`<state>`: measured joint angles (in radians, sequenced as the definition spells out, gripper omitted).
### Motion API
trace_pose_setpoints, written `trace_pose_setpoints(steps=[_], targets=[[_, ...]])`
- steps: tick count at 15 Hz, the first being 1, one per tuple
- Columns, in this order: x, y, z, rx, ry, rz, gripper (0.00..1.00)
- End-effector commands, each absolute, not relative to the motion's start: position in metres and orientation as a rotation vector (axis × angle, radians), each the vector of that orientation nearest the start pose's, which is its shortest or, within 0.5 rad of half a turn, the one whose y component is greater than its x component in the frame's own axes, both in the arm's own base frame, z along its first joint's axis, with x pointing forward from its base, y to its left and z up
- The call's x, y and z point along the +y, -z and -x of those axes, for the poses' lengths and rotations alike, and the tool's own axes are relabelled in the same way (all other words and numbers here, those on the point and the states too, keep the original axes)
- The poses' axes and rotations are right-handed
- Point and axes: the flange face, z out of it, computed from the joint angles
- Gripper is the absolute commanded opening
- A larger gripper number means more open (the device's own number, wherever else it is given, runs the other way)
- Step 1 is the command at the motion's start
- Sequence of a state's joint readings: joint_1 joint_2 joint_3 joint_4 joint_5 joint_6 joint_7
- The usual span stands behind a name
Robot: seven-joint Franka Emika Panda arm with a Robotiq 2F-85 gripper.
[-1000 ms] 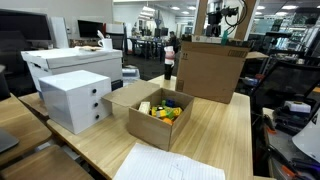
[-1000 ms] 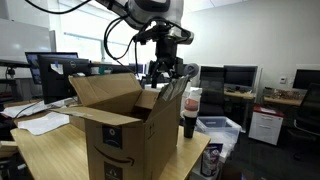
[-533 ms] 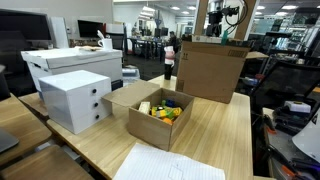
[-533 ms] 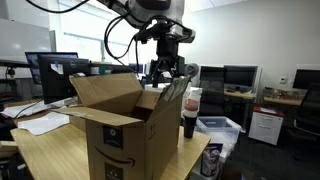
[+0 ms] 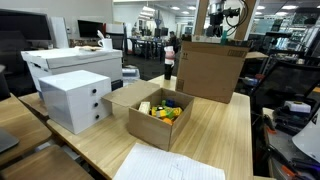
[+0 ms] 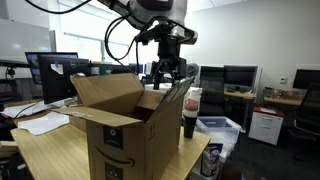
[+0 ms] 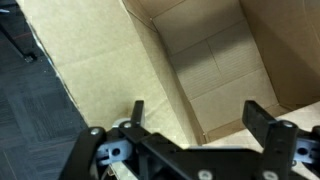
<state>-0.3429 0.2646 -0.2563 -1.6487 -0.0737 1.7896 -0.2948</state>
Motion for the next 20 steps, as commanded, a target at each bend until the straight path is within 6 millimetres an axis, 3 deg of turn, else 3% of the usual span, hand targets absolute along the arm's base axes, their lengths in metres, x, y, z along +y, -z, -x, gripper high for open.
trace_pose_setpoints(steps=[1,14,20], targets=[[-0.355,-0.446,-0.519,0.437,-0.247,3.15,1.0],[-0.359,-0.411,-0.522,0.453,-0.309,3.086,1.0],[-0.334,-0.413,-0.526,0.415,-0.306,3.055,1.0]])
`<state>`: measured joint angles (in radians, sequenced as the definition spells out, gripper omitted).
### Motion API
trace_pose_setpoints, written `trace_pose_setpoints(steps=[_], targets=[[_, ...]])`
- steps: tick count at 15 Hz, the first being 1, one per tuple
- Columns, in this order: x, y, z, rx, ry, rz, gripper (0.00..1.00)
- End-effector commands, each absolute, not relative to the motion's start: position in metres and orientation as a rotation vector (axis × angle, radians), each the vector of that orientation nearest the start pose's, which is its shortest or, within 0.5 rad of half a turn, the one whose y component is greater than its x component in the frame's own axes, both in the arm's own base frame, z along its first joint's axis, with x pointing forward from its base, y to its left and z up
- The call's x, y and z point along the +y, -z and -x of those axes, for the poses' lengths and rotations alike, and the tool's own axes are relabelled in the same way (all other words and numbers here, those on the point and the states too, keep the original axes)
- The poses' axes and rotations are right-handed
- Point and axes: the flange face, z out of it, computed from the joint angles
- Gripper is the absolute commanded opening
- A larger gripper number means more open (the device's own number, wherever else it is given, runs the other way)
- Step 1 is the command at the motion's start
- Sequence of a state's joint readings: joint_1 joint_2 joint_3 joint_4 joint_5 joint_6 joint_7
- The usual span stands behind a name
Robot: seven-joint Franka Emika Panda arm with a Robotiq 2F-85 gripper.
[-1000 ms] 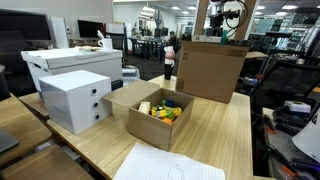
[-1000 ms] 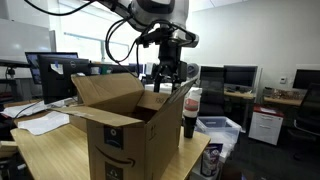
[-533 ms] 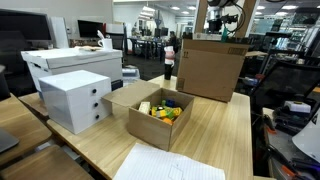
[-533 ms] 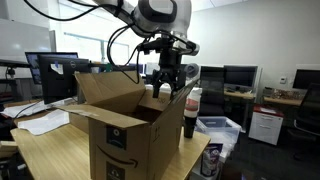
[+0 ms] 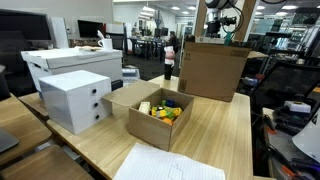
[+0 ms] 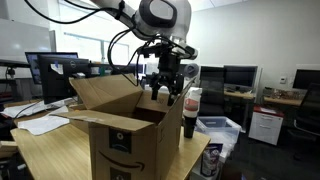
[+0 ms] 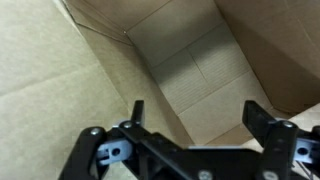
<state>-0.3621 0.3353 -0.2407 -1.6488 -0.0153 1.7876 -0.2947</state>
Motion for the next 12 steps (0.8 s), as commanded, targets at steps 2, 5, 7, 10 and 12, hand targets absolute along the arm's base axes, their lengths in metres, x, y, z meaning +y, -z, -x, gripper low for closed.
trace_pose_setpoints(steps=[2,5,7,10,12], targets=[[-0.321,-0.416,-0.531,0.395,-0.312,3.045,1.0],[-0.281,-0.446,-0.54,0.34,-0.281,3.053,1.0],[-0.261,-0.464,-0.545,0.309,-0.257,3.051,1.0],[-0.223,-0.491,-0.549,0.237,-0.22,3.048,1.0],[-0.199,-0.497,-0.551,0.176,-0.223,3.047,1.0]])
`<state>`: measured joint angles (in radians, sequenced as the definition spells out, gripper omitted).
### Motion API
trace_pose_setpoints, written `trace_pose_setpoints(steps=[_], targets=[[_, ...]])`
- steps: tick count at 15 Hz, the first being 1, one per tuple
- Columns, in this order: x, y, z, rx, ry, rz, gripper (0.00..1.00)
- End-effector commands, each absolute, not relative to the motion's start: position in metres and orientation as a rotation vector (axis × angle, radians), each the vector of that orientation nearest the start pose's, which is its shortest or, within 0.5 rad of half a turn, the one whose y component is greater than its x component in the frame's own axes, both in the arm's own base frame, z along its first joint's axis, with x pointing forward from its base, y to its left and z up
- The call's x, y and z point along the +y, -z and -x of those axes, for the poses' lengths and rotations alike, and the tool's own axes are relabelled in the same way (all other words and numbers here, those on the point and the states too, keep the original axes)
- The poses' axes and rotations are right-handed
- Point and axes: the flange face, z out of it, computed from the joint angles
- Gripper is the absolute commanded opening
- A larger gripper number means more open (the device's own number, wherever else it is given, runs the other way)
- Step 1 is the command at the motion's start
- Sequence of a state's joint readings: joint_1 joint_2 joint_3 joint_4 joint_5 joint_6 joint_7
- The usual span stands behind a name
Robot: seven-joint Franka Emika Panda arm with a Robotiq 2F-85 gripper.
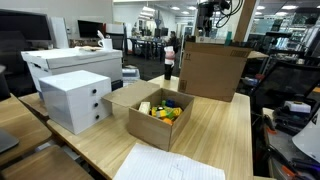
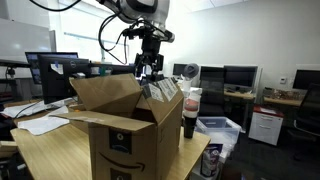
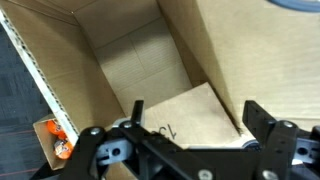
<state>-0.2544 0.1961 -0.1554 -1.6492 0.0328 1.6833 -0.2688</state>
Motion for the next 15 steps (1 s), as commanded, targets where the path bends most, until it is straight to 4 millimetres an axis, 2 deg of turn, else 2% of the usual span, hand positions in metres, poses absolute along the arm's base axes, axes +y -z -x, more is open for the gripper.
trace_pose_setpoints(steps=[1,5,7,9,15], targets=[[-0.188,-0.498,-0.552,0.145,-0.231,3.05,1.0],[-0.139,-0.485,-0.552,-0.017,-0.292,3.05,1.0],[-0.1,-0.47,-0.551,-0.145,-0.347,3.022,1.0],[-0.072,-0.457,-0.55,-0.218,-0.386,3.002,1.0],[-0.005,-0.424,-0.532,-0.358,-0.544,3.0,1.0]])
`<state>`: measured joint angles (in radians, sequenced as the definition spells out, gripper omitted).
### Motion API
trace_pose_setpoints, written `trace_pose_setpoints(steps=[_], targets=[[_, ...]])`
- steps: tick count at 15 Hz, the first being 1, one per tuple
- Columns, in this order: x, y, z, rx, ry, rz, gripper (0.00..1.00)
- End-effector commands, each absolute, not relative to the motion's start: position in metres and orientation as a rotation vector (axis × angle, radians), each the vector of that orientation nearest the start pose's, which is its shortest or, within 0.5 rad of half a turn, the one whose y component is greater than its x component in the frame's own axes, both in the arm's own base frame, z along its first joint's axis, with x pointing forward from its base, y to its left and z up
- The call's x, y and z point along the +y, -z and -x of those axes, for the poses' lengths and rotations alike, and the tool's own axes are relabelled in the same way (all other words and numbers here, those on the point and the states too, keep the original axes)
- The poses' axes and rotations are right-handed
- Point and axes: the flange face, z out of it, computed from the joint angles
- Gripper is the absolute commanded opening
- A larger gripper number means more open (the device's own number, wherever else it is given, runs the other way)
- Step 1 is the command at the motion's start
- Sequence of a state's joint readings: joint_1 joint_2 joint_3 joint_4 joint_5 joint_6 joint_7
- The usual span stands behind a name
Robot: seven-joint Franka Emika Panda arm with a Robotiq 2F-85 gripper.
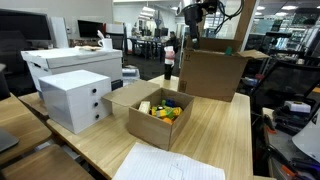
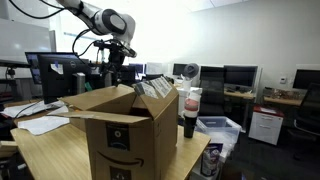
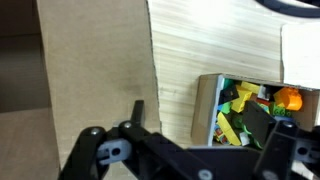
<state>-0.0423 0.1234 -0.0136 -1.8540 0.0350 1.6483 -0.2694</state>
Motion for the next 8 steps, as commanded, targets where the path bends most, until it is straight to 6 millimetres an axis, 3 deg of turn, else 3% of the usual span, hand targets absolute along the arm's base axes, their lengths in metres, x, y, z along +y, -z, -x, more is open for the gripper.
trace_pose_setpoints(steps=[1,4,8], targets=[[0.007,-0.42,-0.528,-0.379,-0.565,2.999,1.0],[0.041,-0.419,-0.517,-0.469,-0.572,3.045,1.0],[0.079,-0.443,-0.509,-0.545,-0.53,3.17,1.0]])
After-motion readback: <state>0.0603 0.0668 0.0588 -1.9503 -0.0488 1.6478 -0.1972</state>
